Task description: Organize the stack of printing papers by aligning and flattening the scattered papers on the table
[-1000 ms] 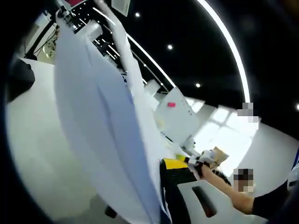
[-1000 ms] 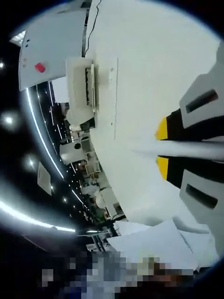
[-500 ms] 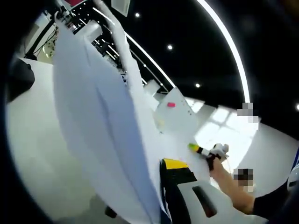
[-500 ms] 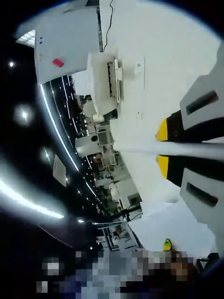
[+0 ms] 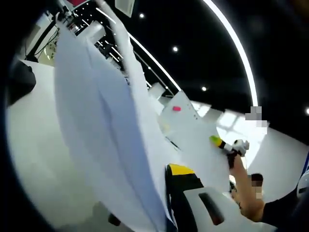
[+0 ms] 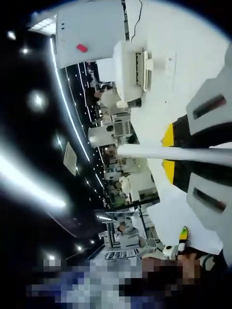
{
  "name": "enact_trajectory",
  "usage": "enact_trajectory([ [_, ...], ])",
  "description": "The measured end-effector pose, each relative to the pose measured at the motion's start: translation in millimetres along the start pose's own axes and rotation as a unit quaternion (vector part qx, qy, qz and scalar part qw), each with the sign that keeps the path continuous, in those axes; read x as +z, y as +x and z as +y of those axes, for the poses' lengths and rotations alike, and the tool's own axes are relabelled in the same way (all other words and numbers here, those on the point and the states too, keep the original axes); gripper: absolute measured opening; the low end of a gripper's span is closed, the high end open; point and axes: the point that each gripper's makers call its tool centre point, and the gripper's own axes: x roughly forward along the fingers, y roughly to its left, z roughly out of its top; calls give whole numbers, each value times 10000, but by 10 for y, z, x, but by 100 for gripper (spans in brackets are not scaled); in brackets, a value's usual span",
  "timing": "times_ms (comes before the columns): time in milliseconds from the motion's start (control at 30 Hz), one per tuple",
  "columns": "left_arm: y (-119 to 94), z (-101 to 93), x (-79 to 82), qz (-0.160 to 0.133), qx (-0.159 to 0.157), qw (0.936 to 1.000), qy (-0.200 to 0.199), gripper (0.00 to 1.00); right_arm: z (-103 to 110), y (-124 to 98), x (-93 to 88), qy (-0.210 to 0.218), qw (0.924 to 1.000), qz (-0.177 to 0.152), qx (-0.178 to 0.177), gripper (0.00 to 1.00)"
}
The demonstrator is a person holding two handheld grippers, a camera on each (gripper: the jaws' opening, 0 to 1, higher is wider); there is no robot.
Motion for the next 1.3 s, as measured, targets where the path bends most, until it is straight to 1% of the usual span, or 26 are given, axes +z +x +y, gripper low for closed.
enact_trajectory([
  [233, 0, -2, -7, 14, -1, 10000, -3, 8, 227, -103, 312, -209, 9995, -139, 201, 2],
  [300, 0, -4, -9, 13, -3, 10000, -2, 8, 279, -138, 369, -241, 9993, -161, 237, 2],
  [400, 1, -2, -12, 19, -1, 10000, -1, 8, 381, -207, 515, -251, 9987, -267, 351, 2],
  [567, 1, -3, -15, 19, -2, 10000, 4, 8, 636, -303, 731, -204, 9966, -428, 667, 2],
  [633, 2, -4, -20, 27, 0, 10000, 9, 8, 706, -310, 782, -224, 9960, -426, 748, 2],
  [700, 2, -5, -24, 36, 3, 10000, 10, 8, 795, -306, 790, -230, 9955, -368, 839, 2],
  [767, 3, -9, -30, 48, -2, 10000, 18, 8, 890, -300, 805, -235, 9941, -380, 984, 2],
  [867, 4, -16, -34, 51, -10, 10000, 38, 8, 1015, -275, 802, -23, 9910, -328, 1296, 2],
  [933, 0, -13, -31, 40, -11, 10000, 35, 8, 1044, -244, 801, 70, 9900, -314, 1374, 2],
  [1033, -4, -11, -27, 27, -16, 10000, 31, 8, 1141, -203, 764, 196, 9871, -247, 1568, 2],
  [1067, -4, -14, -29, 26, -17, 10000, 34, 8, 1210, -185, 747, 282, 9844, -232, 1723, 2],
  [1200, -1, -18, -31, 32, -24, 10000, 37, 8, 1335, -112, 696, 663, 9757, -168, 2080, 2],
  [1233, 0, -19, -30, 34, -33, 10000, 33, 8, 1339, -90, 691, 691, 9749, -187, 2109, 2],
  [1267, 1, -22, -32, 41, -46, 10000, 27, 8, 1373, -58, 637, 799, 9725, -86, 2184, 2],
  [1300, 1, -24, -35, 51, -54, 10000, 23, 8, 1385, -30, 608, 816, 9719, -60, 2206, 2],
])
